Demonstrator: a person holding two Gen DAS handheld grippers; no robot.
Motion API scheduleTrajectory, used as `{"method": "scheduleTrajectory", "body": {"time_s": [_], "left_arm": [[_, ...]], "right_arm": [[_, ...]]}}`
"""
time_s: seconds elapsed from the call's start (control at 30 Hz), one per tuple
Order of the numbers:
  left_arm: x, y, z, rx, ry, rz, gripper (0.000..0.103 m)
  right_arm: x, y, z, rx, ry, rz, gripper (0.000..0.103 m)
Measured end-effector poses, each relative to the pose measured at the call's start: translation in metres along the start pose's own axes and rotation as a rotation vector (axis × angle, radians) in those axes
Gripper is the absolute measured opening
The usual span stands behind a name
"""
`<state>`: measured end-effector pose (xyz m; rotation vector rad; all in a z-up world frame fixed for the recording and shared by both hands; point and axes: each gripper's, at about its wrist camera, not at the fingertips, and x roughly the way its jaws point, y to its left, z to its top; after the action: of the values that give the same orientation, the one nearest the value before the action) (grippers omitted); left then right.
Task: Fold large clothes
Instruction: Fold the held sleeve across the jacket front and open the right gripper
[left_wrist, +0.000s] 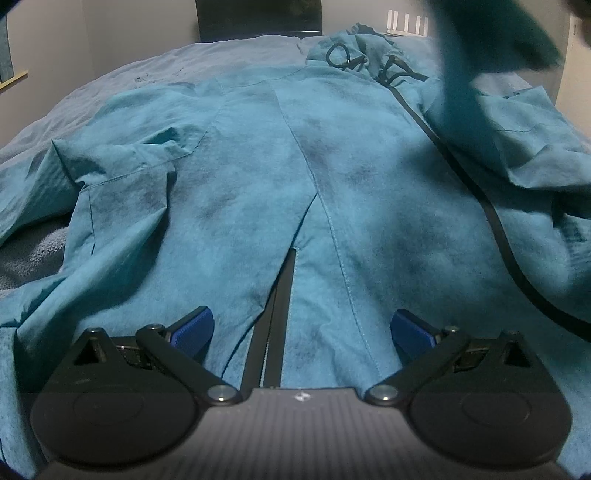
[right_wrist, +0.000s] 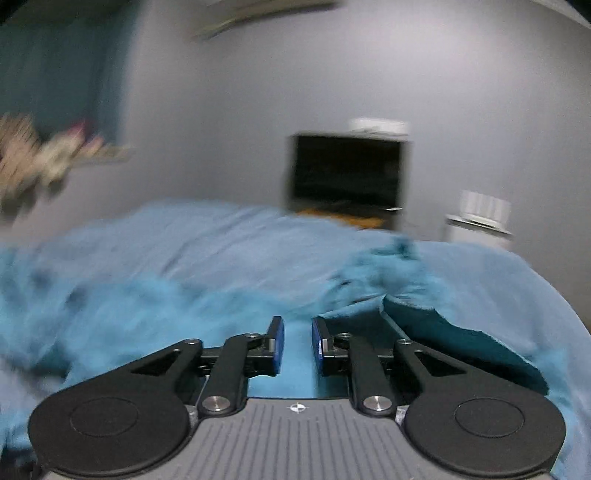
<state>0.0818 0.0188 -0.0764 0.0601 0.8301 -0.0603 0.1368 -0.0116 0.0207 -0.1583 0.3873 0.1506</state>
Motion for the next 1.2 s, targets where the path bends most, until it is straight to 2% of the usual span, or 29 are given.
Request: {"method": "scheduleTrajectory", "body": {"time_s": [0.03, 0.1, 0.17, 0.23, 0.33, 0.4, 0.5, 0.6, 0.67, 0.73, 0.87, 1.0, 1.07, 1.13, 1.2], "left_arm": [[0.0, 0.0, 0.0, 0.0, 0.0, 0.0, 0.103], [0.0, 0.0, 0.0, 0.0, 0.0, -0.001, 0.103], [0.0, -0.001, 0.0, -0.001, 0.0, -0.002, 0.103], [0.001, -0.002, 0.0, -0.001, 0.001, -0.003, 0.103], [0.001, -0.002, 0.0, -0.002, 0.002, -0.004, 0.103], [0.001, -0.004, 0.0, 0.0, 0.002, -0.004, 0.103], [0.002, -0.005, 0.0, 0.005, 0.001, -0.003, 0.103], [0.002, -0.006, 0.0, 0.003, 0.001, -0.006, 0.103], [0.003, -0.005, 0.0, 0.003, 0.001, -0.006, 0.103], [0.003, -0.005, 0.0, 0.003, 0.001, -0.006, 0.103], [0.003, -0.005, 0.001, 0.002, 0.001, -0.007, 0.103], [0.004, -0.004, 0.002, 0.003, 0.002, -0.007, 0.103], [0.004, -0.004, 0.002, 0.003, 0.002, -0.009, 0.103], [0.004, -0.003, 0.002, 0.004, 0.001, -0.01, 0.103], [0.005, -0.002, 0.002, 0.004, 0.001, -0.012, 0.103]], "right_arm": [[0.011, 0.014, -0.002, -0.049, 0.027, 0.027, 0.024], [0.029, 0.039, -0.011, -0.141, 0.098, 0.078, 0.043], [0.039, 0.051, -0.022, -0.176, 0.173, 0.149, 0.058], [0.039, 0.054, -0.035, -0.164, 0.218, 0.166, 0.066], [0.039, 0.039, -0.05, -0.033, 0.261, 0.114, 0.074], [0.035, 0.015, -0.062, 0.161, 0.276, 0.062, 0.083], [0.029, -0.026, -0.075, 0.412, 0.213, 0.037, 0.085], [0.026, -0.054, -0.08, 0.577, 0.162, 0.022, 0.088], [0.024, -0.063, -0.08, 0.622, 0.164, -0.012, 0.084], [0.024, -0.068, -0.085, 0.685, 0.155, -0.039, 0.084], [0.045, -0.074, -0.096, 0.794, 0.261, -0.071, 0.084], [0.062, -0.076, -0.103, 0.902, 0.306, -0.079, 0.083], [0.072, -0.073, -0.099, 0.907, 0.282, -0.055, 0.083], [0.074, -0.069, -0.084, 0.878, 0.218, -0.02, 0.084], [0.075, -0.065, -0.064, 0.846, 0.117, 0.08, 0.084]]}}
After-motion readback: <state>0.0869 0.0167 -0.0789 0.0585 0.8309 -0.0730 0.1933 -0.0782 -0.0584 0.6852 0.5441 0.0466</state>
